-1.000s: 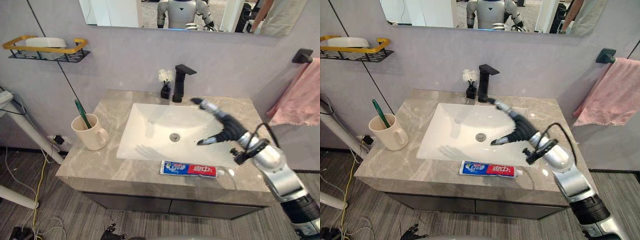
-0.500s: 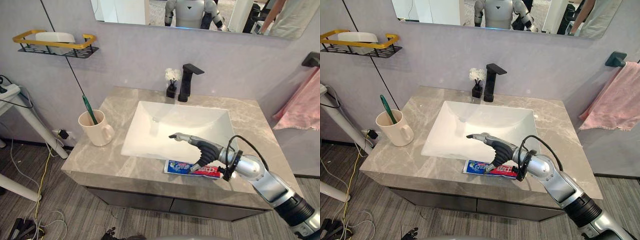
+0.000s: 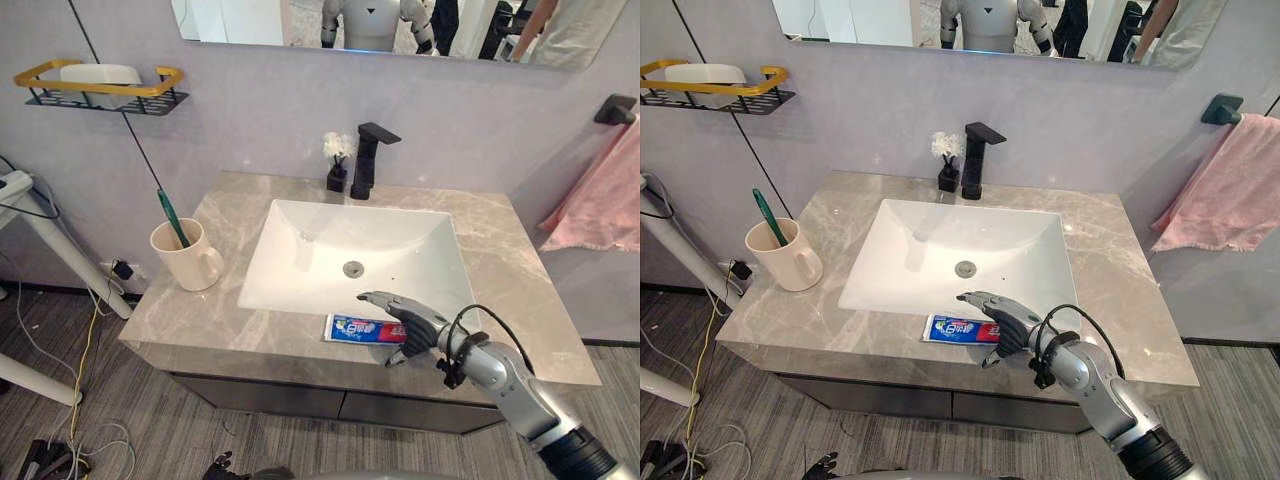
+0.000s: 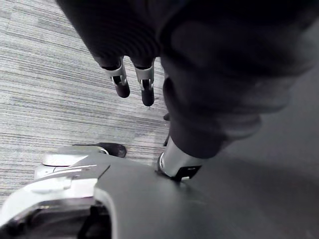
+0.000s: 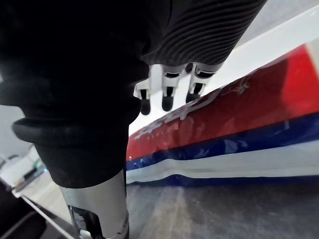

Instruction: Organize washtable

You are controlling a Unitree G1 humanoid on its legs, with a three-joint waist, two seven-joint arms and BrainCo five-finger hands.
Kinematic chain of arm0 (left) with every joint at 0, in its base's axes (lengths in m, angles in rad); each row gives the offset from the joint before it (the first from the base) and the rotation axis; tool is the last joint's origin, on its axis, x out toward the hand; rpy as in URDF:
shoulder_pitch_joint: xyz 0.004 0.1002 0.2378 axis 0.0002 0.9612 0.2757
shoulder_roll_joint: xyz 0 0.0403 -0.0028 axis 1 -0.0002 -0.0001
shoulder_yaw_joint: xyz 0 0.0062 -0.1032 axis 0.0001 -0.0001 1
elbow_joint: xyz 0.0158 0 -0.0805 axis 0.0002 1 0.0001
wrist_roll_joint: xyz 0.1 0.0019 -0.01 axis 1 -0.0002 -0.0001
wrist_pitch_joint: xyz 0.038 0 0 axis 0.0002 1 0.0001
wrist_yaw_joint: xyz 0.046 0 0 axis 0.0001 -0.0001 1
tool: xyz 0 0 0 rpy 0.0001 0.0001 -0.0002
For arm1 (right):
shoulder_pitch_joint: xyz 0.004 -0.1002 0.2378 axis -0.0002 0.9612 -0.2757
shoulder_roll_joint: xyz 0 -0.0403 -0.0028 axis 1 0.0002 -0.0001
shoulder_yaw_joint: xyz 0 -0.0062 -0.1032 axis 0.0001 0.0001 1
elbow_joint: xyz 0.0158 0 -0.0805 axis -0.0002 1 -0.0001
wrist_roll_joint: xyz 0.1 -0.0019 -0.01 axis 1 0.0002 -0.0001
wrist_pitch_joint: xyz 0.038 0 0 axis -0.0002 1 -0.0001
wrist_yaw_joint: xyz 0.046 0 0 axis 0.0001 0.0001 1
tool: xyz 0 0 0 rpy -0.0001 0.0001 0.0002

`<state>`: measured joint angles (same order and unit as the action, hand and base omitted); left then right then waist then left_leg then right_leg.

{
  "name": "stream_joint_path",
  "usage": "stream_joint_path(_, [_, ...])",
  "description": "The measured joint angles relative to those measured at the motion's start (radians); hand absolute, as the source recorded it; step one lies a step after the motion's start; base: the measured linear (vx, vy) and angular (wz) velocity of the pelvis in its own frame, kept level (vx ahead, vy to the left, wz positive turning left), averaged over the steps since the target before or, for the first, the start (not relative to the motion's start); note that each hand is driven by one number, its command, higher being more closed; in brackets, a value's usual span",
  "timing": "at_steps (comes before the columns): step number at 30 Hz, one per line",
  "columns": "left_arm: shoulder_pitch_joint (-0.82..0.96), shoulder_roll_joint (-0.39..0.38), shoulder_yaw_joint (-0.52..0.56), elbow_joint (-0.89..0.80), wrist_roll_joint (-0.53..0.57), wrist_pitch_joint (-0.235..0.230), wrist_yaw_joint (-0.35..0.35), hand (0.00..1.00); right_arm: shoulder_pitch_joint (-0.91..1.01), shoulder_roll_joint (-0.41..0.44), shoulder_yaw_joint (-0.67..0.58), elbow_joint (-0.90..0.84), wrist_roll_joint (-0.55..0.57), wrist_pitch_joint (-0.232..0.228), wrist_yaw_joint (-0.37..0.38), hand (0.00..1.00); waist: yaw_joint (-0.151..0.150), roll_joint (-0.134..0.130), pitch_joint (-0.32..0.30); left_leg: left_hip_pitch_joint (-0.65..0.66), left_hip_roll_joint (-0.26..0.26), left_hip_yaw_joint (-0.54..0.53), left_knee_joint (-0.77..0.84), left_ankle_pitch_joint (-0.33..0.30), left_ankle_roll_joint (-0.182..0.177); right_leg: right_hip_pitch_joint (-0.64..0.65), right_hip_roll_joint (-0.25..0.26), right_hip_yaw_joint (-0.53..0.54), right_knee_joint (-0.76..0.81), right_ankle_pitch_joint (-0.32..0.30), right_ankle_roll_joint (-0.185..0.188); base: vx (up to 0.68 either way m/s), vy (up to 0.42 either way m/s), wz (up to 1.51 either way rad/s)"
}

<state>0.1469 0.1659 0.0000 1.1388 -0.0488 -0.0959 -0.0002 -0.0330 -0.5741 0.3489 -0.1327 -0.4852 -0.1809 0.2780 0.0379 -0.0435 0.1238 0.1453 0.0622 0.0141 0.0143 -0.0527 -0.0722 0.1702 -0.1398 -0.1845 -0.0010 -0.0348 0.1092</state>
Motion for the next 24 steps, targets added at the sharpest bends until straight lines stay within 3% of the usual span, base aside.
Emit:
stream_joint_path(5, [-0.001,-0.002,-0.001,0.000,-0.002,0.002,0.000,0.00,0.025,0.040,-0.044,0.002,-0.117,-0.004,-0.025,0.00,-0.001,0.005,0.003,0.001,0.004,0.003,0.000,0.000,0.000,-0.001,0.004,0.002,-0.001,0.000,0.000,0.00,-0.001,-0.01])
stream_joint_path(10, [-0.001,-0.002,-0.006,0.000,-0.009,0.004,0.001,0.00,0.033,0.074,-0.074,0.011,-0.153,0.015,-0.050,0.00,-0.007,0.009,0.006,0.001,0.004,0.003,0.000,0.000,0.000,0.000,0.004,0.002,-0.002,0.001,0.000,0.00,0.000,0.00])
stream_joint_path(11, [-0.001,-0.003,-0.006,0.000,-0.009,0.004,0.001,0.00,0.033,0.079,-0.079,0.013,-0.154,0.018,-0.056,1.00,-0.007,0.009,0.006,0.001,0.004,0.003,0.000,0.000,0.000,0.000,0.004,0.002,-0.002,0.001,0.000,0.00,0.000,0.00])
stream_joint_path(21, [0.000,-0.005,-0.007,-0.001,-0.009,0.006,0.000,0.00,0.033,0.099,-0.105,0.033,-0.156,0.036,-0.056,1.00,-0.021,0.016,0.010,0.001,0.004,0.004,-0.001,0.000,0.000,0.001,0.004,0.003,-0.005,0.002,0.001,0.00,0.000,0.00])
stream_joint_path(24, [0.000,-0.005,-0.007,-0.002,-0.009,0.005,0.000,0.00,0.028,0.105,-0.123,0.036,-0.155,0.038,-0.057,1.00,-0.013,0.016,0.010,0.001,0.004,0.004,-0.004,0.000,0.000,0.001,0.004,0.003,-0.007,0.003,0.001,0.00,0.000,0.00])
